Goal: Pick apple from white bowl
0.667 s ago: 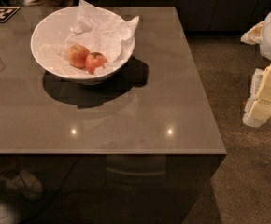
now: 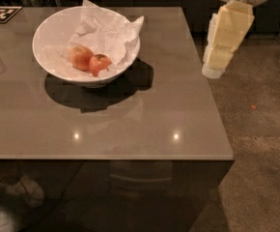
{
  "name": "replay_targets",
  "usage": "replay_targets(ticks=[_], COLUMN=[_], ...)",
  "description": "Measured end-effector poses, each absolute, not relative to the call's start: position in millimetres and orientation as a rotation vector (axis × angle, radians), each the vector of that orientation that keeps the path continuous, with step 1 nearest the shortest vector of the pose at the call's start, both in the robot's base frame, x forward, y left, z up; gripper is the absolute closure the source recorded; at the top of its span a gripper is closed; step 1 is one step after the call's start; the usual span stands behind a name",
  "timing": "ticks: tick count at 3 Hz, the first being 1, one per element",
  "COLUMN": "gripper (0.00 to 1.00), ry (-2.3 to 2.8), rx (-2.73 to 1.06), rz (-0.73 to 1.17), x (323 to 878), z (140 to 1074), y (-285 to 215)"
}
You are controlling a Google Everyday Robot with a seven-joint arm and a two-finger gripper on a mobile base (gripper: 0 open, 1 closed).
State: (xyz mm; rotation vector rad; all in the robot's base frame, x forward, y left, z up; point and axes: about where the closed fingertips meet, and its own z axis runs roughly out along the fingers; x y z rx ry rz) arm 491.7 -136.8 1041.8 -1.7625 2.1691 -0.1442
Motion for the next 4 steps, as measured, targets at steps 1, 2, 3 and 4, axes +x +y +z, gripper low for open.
replay_targets(ticks=[1,2,3,4], gripper=[0.00,0.00,0.00,0.00], ry=[2.119,2.094,2.088,2.129], rx=[-1.751,-1.735,-1.709,-1.687], rz=[-0.155,-0.165,-0.157,-0.121], x=[498.5,503.1,517.0,545.0], z=[1050.9,1056.1,1054.5,1046.7], y=[-126.0,-121.8,-111.5,-100.3])
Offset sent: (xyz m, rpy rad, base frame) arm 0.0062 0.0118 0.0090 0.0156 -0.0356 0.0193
